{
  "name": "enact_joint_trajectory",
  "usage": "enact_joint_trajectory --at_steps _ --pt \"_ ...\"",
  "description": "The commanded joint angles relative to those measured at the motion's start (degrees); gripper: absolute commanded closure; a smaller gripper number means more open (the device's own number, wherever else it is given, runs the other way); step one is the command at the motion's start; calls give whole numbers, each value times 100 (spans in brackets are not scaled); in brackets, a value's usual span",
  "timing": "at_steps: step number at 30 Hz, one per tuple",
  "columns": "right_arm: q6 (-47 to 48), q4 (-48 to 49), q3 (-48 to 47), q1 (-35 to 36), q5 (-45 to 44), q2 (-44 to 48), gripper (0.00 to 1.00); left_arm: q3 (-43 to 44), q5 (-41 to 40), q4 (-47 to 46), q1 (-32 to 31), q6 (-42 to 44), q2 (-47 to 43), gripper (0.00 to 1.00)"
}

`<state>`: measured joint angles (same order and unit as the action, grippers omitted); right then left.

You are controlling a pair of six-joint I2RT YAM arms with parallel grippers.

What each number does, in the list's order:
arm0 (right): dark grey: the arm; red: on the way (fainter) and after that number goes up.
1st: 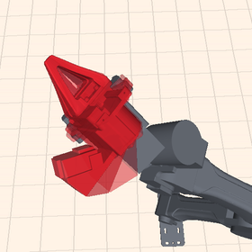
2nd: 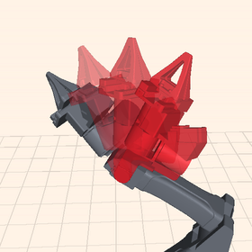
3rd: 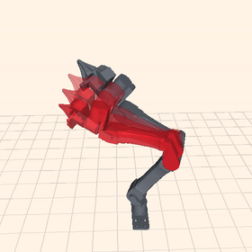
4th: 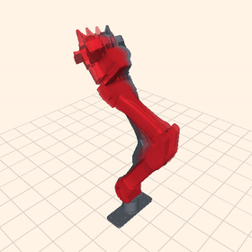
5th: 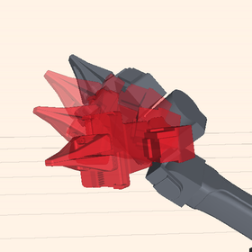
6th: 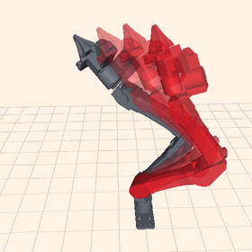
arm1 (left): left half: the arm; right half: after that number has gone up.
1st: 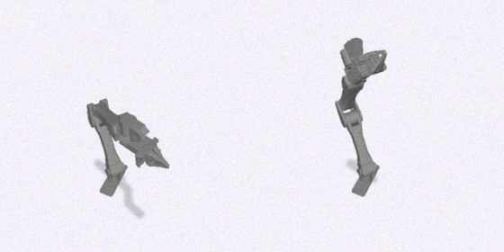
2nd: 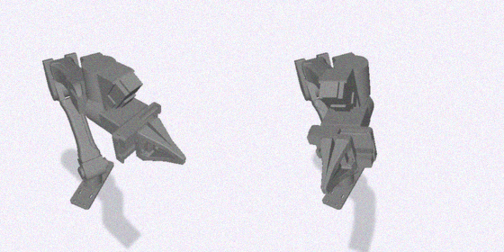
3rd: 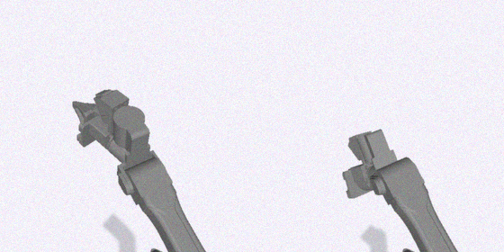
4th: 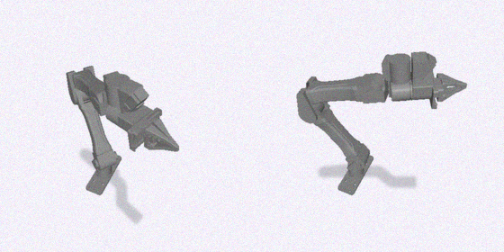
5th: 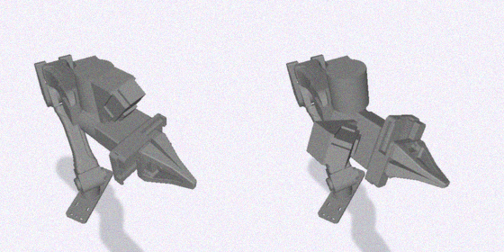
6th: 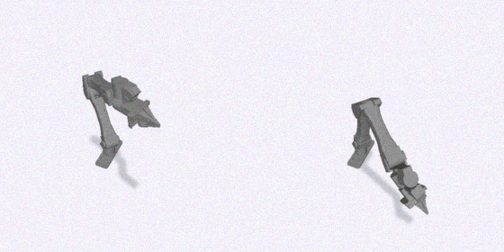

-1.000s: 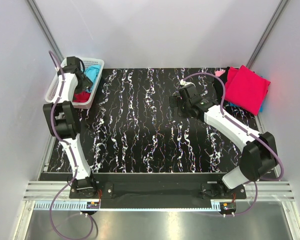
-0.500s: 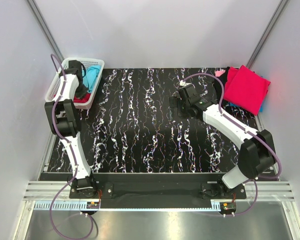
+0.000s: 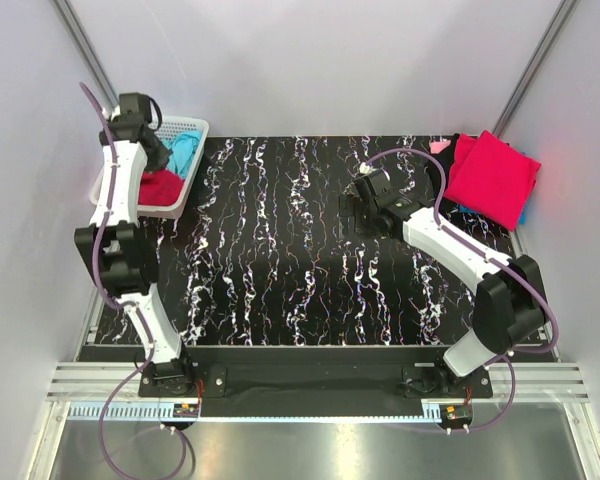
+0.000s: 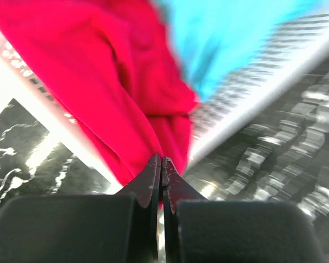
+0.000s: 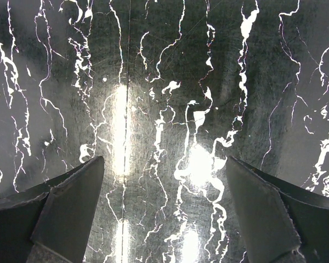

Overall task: Fold and stack the t-shirts
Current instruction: Grab the tshirt from the pile, then move the tshirt to the center of the board

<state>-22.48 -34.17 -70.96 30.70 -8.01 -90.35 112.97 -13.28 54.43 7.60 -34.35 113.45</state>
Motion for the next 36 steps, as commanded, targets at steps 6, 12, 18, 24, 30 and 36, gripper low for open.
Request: enact_joint_trajectory --at_steps 6,12,18,24,30,36 --pt "-301 16 47 -38 -447 465 1 1444 2530 -232 -732 954 -930 100" --pt "-546 -2 266 -38 -579 825 2 1912 3067 -311 -2066 1624 -1264 100" --pt "-942 -81 626 -38 -1184 1466 2 1975 3587 -311 -3437 2274 -1553 100" --pt "-1205 -151 864 -38 -1528 1976 2 2080 4068 -328 -3915 2459 -1905 100" --pt "-1233 -186 996 -37 -1370 2179 2 1027 1938 -372 -3924 2266 -2501 100" --pt "-1259 -291 988 -29 -1089 2162 3 -710 -481 -267 -3924 1248 -2898 1"
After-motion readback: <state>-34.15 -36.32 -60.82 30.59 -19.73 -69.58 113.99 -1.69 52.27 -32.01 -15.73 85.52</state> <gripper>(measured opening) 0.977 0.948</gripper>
